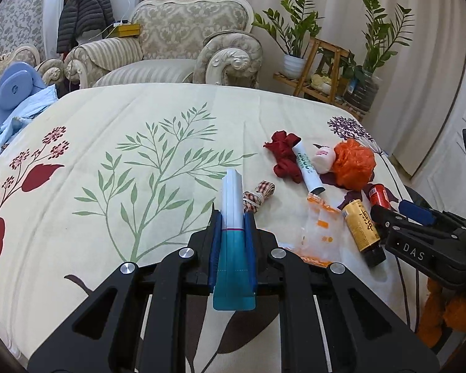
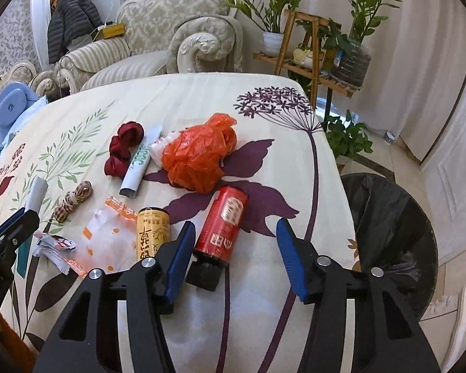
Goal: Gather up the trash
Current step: 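Grasp the red can with the right tool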
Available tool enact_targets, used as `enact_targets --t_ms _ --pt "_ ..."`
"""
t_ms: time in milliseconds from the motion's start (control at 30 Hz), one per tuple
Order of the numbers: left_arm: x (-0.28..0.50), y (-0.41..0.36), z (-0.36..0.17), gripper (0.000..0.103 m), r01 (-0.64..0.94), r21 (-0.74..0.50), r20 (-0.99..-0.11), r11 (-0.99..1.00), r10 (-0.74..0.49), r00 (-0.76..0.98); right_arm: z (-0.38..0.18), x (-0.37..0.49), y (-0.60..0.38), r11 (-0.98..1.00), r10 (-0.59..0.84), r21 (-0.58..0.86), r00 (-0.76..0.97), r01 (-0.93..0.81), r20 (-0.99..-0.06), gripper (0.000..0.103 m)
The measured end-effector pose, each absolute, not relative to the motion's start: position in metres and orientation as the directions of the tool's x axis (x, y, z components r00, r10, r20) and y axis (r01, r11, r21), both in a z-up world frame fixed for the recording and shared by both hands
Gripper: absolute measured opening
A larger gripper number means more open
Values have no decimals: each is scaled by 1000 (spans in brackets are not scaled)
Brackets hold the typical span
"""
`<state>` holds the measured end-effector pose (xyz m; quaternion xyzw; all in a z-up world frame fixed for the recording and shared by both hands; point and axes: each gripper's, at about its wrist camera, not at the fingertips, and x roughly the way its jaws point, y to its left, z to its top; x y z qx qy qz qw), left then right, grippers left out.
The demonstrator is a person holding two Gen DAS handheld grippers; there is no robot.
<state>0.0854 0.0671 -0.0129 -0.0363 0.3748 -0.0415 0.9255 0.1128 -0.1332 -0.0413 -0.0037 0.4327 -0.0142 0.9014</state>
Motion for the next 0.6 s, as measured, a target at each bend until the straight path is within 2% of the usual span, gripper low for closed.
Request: enact_targets --t_ms 233,367,600 --pt "86 66 -17 15 51 -102 -696 993 -108 709 -45 113 -128 999 -27 -35 613 -1 -789 31" --pt "86 66 -17 15 50 -95 -693 994 -102 714 -44 109 -128 999 -20 -35 624 -12 -781 25" --pt "81 59 -18 15 53 -90 -693 995 -100 714 -40 96 -136 1000 -4 -15 645 -11 -764 25"
